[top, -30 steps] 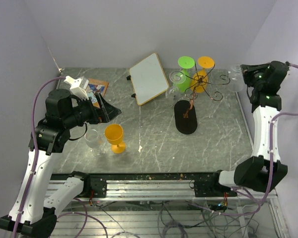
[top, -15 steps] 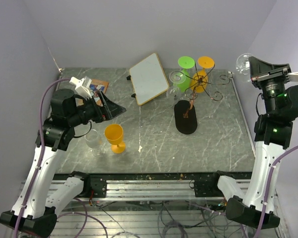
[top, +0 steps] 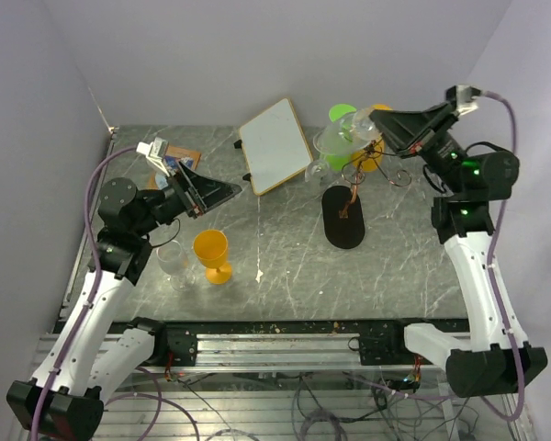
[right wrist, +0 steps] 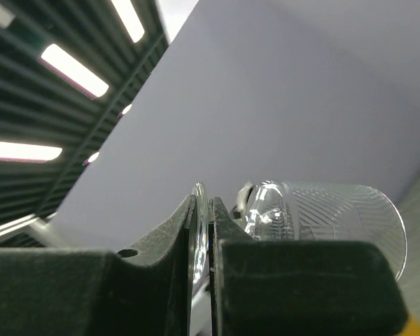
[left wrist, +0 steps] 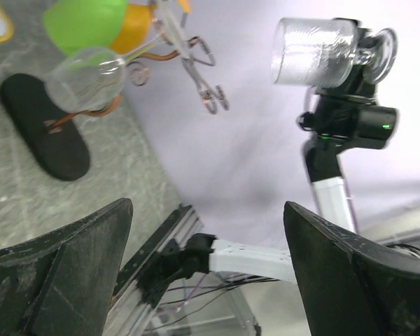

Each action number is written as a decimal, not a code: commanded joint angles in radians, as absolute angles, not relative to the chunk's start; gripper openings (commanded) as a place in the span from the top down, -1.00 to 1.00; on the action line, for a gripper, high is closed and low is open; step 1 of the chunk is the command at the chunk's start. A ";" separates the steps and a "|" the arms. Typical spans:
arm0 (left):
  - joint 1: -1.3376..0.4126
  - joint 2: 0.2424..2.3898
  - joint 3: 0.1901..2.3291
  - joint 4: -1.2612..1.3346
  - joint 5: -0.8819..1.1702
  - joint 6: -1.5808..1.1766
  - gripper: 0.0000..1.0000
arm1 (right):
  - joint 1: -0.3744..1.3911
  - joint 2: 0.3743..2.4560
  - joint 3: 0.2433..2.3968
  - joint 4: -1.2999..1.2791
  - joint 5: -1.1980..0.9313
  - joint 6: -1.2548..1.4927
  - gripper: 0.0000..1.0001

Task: Take the wine glass off the wine glass rack

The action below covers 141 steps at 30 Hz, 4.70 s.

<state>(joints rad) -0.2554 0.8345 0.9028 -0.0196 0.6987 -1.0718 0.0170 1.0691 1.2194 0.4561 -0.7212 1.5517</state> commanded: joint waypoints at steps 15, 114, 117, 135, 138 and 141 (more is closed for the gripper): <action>-0.477 0.937 0.820 0.831 0.635 -1.443 -0.98 | 0.457 1.239 1.146 0.962 -0.609 1.958 1.00; -0.892 1.636 1.386 -0.975 -0.052 -0.579 0.83 | 0.555 0.588 1.062 -0.059 0.470 0.826 -0.51; -0.891 1.649 1.377 -0.956 -0.037 -0.571 0.77 | 0.555 0.596 1.065 -0.061 0.467 0.824 -0.51; -0.888 1.669 1.389 -0.984 -0.087 -0.545 0.15 | 0.555 0.643 1.062 -0.082 0.437 0.826 -0.51; -0.889 1.634 1.411 -1.001 -0.099 -0.549 0.07 | 0.555 0.648 1.069 -0.101 0.432 0.821 -0.51; -0.889 1.567 1.432 -0.980 -0.070 -0.553 0.01 | 0.555 0.658 1.083 -0.135 0.421 0.807 -0.51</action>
